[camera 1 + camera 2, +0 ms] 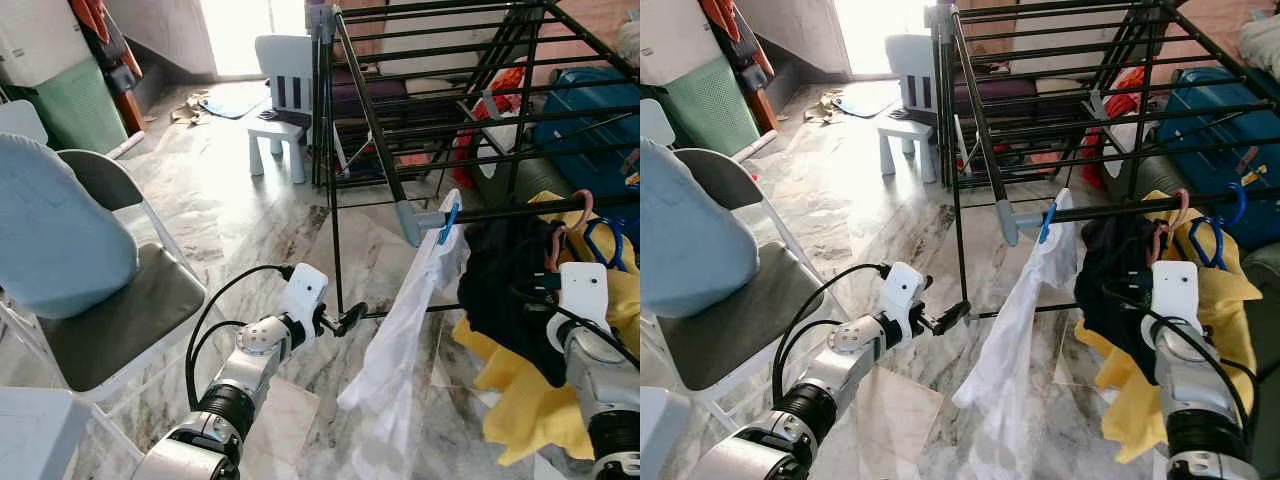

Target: Hang hanger

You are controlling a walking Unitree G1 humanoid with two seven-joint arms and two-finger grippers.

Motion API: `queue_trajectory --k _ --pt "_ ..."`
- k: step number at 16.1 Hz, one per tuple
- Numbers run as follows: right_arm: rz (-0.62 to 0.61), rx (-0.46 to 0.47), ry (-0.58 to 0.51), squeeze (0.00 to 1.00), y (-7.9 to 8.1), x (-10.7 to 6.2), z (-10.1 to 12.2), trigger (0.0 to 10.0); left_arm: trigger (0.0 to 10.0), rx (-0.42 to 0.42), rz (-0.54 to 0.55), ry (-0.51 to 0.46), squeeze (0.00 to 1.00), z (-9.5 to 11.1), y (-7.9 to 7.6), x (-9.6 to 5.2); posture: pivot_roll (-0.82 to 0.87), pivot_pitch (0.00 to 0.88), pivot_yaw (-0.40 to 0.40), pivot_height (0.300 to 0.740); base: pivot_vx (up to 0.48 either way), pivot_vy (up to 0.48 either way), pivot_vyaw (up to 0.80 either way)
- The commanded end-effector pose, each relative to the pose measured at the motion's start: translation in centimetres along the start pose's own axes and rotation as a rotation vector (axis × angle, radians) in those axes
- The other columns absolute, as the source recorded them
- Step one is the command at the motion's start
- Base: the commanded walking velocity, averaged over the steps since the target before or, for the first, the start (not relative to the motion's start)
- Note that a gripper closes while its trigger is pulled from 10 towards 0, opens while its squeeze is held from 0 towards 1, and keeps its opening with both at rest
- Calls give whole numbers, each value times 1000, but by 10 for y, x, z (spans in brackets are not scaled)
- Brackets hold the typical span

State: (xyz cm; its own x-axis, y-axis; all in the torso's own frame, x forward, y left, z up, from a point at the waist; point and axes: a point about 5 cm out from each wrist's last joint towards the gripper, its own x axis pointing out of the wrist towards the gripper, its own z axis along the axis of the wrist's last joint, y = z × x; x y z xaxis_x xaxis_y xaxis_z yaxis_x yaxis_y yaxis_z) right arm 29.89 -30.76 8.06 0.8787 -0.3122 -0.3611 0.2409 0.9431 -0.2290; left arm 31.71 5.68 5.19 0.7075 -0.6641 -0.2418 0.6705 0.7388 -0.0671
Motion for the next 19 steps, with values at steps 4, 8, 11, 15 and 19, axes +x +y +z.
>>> queue_trajectory --k 4,8,11,15,19 --pt "13 -19 16 1000 -8 1 2 10000 10000 4 -3 33 0 -5 -1 -1 -100 0 66 740 0 0 0" --pt "-1 -34 34 0 -16 4 6 10000 10000 3 -9 44 0 -6 -2 0 -106 0 70 740 0 0 0" --pt "-15 7 28 0 -19 9 15 10000 10000 4 -18 50 0 -6 -4 1 -108 0 73 740 0 0 0" --pt "18 36 45 0 -12 16 23 0 10000 7 -24 57 0 -7 -5 1 -104 0 67 740 0 0 0" --pt "21 35 50 0 -13 17 23 0 10000 8 -24 61 0 -8 -5 1 -103 0 66 740 0 0 0"
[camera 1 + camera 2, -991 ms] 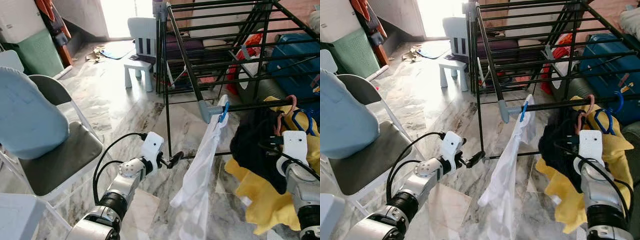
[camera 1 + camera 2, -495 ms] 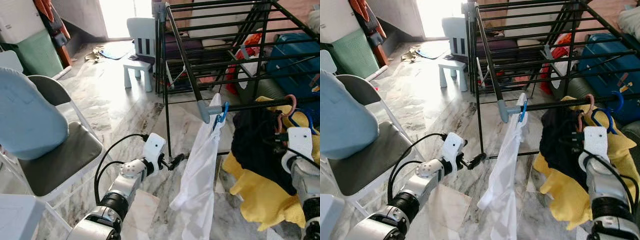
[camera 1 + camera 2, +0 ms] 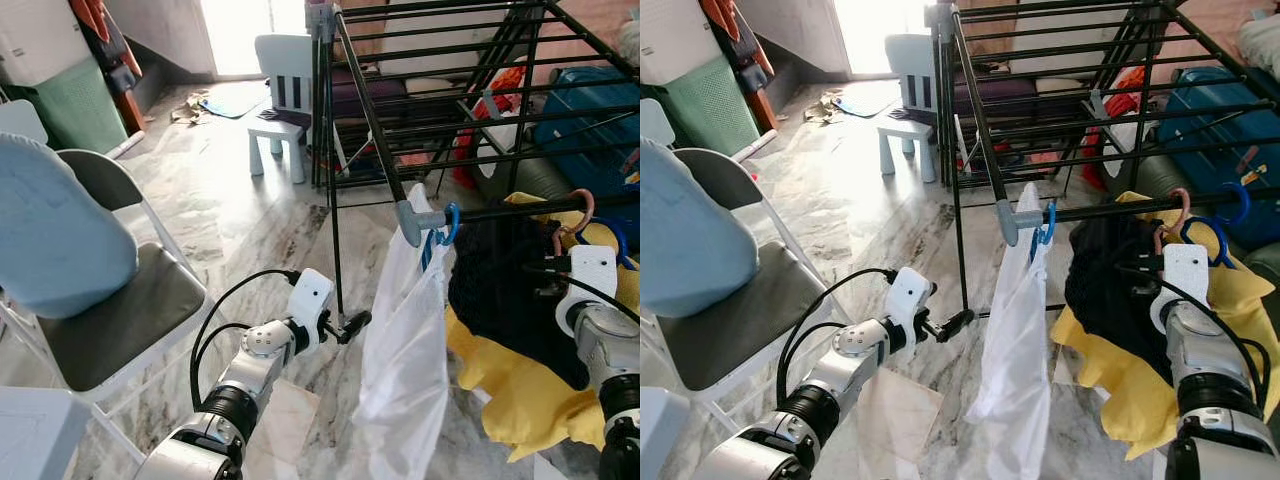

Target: Hang hanger

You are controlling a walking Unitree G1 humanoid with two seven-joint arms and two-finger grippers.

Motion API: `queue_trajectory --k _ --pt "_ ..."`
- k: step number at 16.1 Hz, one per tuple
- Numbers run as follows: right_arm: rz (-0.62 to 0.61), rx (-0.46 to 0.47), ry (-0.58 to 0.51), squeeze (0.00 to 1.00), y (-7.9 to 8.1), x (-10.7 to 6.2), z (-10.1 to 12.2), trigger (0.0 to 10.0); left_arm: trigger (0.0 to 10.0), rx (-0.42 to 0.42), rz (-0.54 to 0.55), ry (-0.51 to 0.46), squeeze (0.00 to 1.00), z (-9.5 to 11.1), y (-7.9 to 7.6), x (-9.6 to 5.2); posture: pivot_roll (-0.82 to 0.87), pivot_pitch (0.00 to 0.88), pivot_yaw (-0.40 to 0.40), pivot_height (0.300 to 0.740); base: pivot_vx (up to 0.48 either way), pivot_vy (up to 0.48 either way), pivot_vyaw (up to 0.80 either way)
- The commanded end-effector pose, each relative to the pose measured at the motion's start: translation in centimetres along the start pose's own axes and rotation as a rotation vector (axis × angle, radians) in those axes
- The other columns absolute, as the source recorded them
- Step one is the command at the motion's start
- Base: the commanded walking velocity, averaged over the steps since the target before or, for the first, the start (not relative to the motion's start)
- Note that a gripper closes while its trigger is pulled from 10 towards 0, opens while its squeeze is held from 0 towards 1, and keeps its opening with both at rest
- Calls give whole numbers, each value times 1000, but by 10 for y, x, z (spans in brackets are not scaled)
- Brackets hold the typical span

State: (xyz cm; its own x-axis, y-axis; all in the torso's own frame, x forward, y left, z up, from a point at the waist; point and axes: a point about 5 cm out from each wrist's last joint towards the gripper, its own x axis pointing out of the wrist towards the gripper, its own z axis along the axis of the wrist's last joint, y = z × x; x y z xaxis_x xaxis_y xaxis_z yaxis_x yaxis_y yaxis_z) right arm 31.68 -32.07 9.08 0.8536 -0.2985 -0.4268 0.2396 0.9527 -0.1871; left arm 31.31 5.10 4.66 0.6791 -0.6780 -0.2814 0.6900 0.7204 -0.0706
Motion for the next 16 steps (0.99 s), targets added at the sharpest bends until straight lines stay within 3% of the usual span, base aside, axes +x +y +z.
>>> queue_trajectory --k 1,6,9,11,14,16 --pt "0 -2 -17 0 -6 0 6 0 10000 6 2 19 0 -2 2 -1 -104 0 66 740 0 0 0" --pt "-3 8 -31 0 -12 -4 0 0 10000 -16 -42 -8 0 0 0 -2 -104 0 67 740 0 0 0" --pt "-1 20 -113 0 -11 -13 5 0 10000 -52 -97 -66 0 6 -1 -3 -101 0 63 740 0 0 0" --pt "-6 28 -141 0 -12 -16 8 0 10000 -48 -78 -75 0 8 2 -4 -101 0 62 740 0 0 0" --pt "-26 71 -289 0 -8 -49 17 0 10000 -21 135 -49 0 11 22 -6 -106 0 58 740 0 0 0" --pt "-18 63 -314 0 -3 -61 13 0 10000 -25 128 -51 0 11 22 -7 -110 0 58 740 0 0 0"
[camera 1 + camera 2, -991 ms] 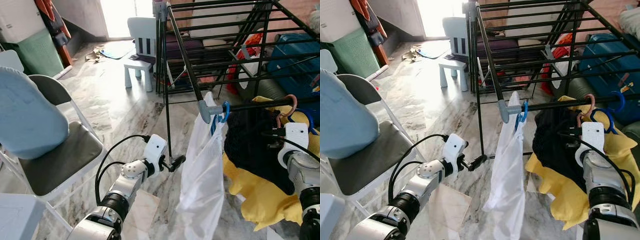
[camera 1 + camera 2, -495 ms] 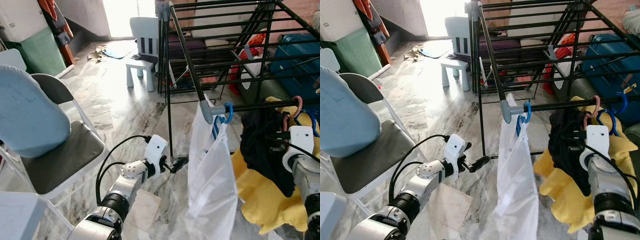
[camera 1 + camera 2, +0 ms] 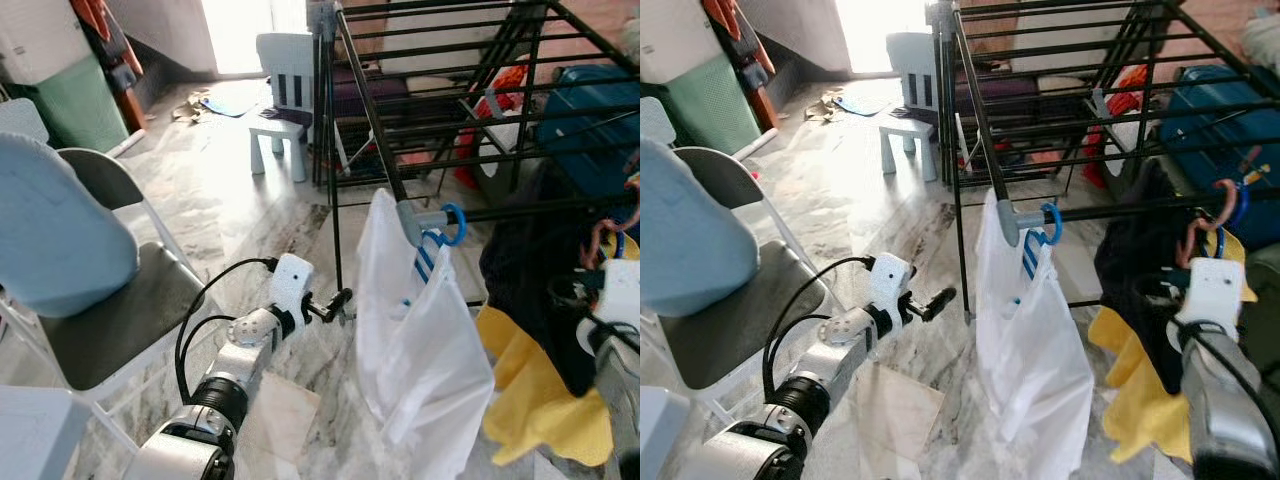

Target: Hang hanger

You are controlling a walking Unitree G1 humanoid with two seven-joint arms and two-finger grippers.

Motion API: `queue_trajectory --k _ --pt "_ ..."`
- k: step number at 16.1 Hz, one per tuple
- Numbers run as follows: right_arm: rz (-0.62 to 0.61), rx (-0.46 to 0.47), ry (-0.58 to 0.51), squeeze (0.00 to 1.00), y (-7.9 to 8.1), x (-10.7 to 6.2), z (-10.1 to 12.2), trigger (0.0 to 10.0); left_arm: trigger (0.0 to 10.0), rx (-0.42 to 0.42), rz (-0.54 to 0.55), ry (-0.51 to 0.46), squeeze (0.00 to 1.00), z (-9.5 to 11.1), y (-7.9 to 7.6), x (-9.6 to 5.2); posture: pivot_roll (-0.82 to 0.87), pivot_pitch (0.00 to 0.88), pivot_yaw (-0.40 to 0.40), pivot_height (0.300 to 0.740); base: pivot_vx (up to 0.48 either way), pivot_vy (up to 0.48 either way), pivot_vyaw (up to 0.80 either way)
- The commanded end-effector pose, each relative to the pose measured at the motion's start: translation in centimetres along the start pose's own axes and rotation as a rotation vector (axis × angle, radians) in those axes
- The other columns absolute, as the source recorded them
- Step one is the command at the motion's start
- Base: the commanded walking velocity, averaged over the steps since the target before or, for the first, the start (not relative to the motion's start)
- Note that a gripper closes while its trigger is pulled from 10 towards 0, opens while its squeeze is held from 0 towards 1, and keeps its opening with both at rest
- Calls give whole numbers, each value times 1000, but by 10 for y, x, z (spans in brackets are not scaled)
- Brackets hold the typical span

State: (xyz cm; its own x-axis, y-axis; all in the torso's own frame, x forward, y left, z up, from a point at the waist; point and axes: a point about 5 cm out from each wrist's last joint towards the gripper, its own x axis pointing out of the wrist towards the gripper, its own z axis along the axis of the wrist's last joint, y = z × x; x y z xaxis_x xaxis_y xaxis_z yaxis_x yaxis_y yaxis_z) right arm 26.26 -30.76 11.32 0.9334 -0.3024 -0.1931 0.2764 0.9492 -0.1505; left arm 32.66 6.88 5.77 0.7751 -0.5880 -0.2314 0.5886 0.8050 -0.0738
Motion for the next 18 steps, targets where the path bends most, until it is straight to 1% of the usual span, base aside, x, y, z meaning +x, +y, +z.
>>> queue_trajectory --k 1,2,3,4,5,6,7,9,10,12,13,18 --pt "22 6 -64 0 8 -14 9 0 10000 16 -2 10 0 -3 0 -1 -117 0 59 740 0 0 0" --pt "33 12 -53 0 12 -23 4 0 10000 17 0 11 0 -3 -1 -1 -118 0 59 740 0 0 0" --pt "57 -2 -37 0 20 -36 -2 1647 10000 19 10 12 0 -3 -1 -1 -121 0 57 740 0 0 0" --pt "58 -10 -28 0 23 -43 -6 4353 10000 23 13 12 0 -3 -1 0 -121 0 57 740 0 0 0" --pt "55 -9 14 0 30 -60 -20 10000 10000 34 17 0 0 1 -3 2 -130 0 62 740 0 0 0" --pt "51 -6 35 0 34 -70 -26 10000 10000 38 12 -13 0 6 -4 3 -134 0 67 740 0 0 0" --pt "47 0 40 0 34 -71 -27 10000 10000 39 10 -17 0 7 -4 4 -134 0 67 740 0 0 0" --pt "41 -2 47 0 38 -81 -28 10000 10000 54 3 -55 0 17 -6 7 -137 0 69 740 -261 0 0" --pt "36 -1 44 0 39 -84 -26 10000 10000 47 16 -67 0 21 -4 8 -139 0 69 740 -274 0 0" --pt "35 -1 46 0 41 -86 -25 10000 10000 45 26 -70 0 23 -2 8 -135 0 68 740 -334 0 0" --pt "48 2 51 0 47 -86 -25 10000 10000 49 17 -64 0 21 -3 7 -132 0 69 740 -382 0 0" --pt "52 7 55 0 52 -83 -24 10000 10000 56 6 -63 0 23 -4 8 -128 0 76 740 -379 0 0"
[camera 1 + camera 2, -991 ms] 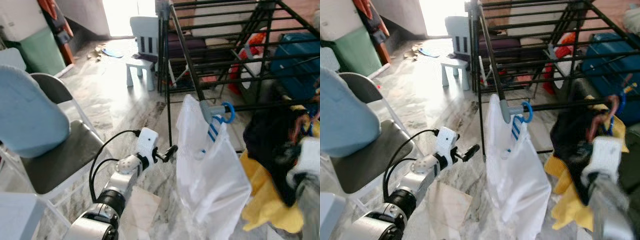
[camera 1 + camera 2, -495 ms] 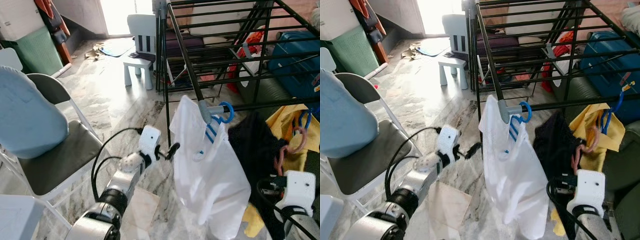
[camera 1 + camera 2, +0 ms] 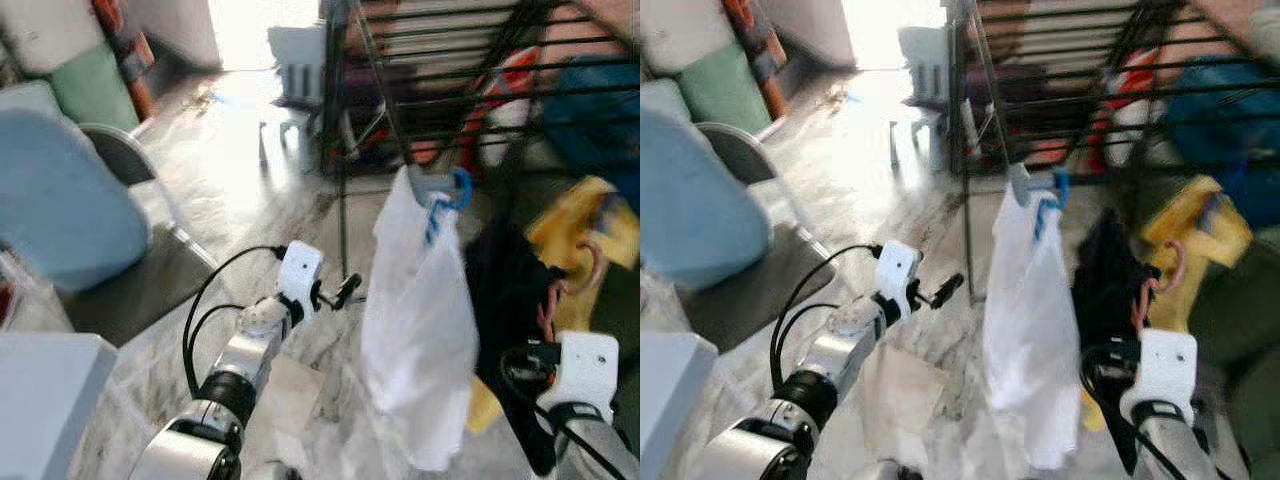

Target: Hang hanger

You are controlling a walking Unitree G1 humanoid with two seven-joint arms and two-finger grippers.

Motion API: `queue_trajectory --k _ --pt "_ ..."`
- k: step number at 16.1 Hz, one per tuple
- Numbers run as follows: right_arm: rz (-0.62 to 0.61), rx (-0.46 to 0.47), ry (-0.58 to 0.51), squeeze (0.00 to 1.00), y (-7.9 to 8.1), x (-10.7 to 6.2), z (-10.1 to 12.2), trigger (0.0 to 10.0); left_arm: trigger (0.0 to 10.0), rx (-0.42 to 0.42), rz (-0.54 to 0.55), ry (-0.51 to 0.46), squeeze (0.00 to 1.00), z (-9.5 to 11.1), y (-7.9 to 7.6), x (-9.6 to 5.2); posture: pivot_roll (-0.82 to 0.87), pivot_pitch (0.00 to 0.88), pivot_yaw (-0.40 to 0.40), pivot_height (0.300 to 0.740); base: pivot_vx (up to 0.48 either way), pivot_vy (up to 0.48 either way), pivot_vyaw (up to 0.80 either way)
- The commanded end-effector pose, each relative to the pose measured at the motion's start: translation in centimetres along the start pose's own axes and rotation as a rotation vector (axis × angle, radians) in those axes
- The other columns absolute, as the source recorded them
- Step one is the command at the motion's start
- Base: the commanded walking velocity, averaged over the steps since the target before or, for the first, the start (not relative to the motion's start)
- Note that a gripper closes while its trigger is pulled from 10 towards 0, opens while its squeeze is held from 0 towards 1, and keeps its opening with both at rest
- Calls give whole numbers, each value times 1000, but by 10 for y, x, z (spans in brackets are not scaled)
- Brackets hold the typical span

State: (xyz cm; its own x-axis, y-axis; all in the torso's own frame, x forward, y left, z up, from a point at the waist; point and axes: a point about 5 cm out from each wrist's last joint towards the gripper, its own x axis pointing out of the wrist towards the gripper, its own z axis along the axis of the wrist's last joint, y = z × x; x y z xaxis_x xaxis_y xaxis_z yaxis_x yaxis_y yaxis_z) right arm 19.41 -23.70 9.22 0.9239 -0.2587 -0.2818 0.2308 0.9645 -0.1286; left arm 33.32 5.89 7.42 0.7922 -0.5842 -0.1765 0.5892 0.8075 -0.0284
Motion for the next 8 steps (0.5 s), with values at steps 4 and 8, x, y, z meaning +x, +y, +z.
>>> queue_trajectory --k 4,8 --pt "-13 -7 2 0 3 -4 -2 10000 10000 74 -103 15 0 6 7 -5 -118 0 74 740 -368 0 0" --pt "-18 -13 24 0 5 -2 -8 10000 10000 154 -204 70 0 1 16 -15 -98 0 66 740 -364 0 0"
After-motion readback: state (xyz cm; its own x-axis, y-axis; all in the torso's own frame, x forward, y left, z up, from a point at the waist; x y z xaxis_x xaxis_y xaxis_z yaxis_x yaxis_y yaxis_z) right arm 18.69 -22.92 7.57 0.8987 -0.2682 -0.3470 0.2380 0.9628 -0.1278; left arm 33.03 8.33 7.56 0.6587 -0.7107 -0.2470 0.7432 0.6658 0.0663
